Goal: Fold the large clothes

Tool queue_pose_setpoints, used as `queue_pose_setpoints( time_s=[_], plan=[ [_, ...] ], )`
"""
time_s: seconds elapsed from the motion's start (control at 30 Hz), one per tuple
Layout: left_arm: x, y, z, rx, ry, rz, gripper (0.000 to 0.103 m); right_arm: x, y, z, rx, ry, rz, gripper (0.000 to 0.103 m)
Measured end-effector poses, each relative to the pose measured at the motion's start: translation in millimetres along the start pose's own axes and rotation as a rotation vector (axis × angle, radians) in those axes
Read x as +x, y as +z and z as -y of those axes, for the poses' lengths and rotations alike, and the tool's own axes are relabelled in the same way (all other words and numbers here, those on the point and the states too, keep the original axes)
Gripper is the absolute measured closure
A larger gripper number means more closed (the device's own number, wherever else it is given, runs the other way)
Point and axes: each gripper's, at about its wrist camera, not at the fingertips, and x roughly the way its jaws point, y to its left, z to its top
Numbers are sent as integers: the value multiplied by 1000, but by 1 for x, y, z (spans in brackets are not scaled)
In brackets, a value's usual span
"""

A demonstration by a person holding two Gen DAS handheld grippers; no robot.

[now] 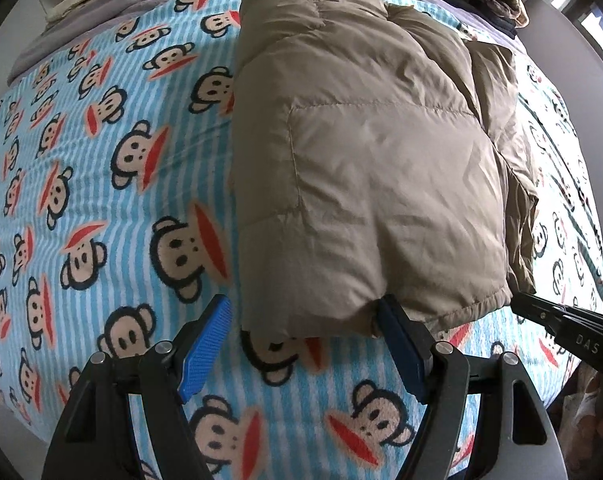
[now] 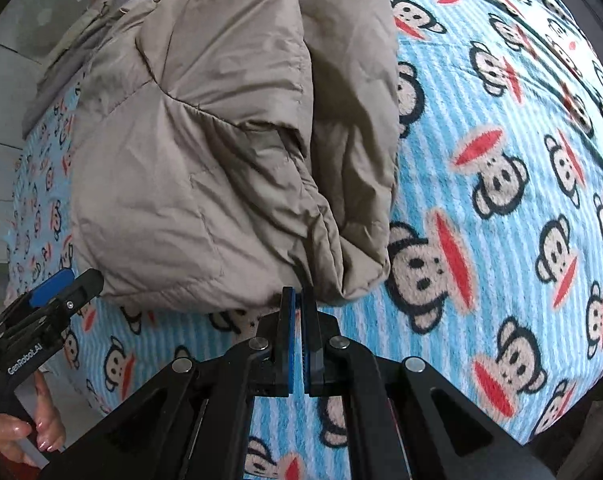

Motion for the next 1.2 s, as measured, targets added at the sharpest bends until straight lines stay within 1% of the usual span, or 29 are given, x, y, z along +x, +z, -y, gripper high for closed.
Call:
queue_pose_setpoints(
  time_s=[0.13,0.2,0.3,0.43,0.53,0.77,0.9,0.97,1.0,1.13,1.17,1.2],
  plan=[
    [-6,-5,-4,-12,-14,-1,27,-7,-11,-2,4,7,4,100],
    [-10,-9,-6,-9,-7,3,27,-11,-6,-5,-3,15,10,100],
    [-13,-15,-8,-5,8,-1,27,-15,-7,-10,-18,24,15,100],
    [-22,-22,-10,-26,-6,-1,27,-18,-7,-12,-21,37,10,100],
    [-35,-23,-8,-24,-11,24,27,-28,-9,-14,-18,51,22,100],
    [-74,-16,-1,-26,8,106,27,-64,-8,-21,-48,70,90,100],
    [-94,-15,3,-36,11,158,26,-78,-5,-21,-66,57,99,100],
    [-101,-15,4,-43,15,172,4,-83,-4,-23,-78,50,99,100],
    [-104,-15,5,-47,25,182,0,-85,-4,-24,-84,43,98,100],
    [-112,-17,8,-52,10,166,0,-92,-5,-29,-99,21,103,99],
    [-114,-19,10,-57,11,168,0,-94,-5,-30,-97,19,104,98],
    [-116,-19,11,-57,15,171,0,-96,-5,-30,-94,19,104,91]
  ],
)
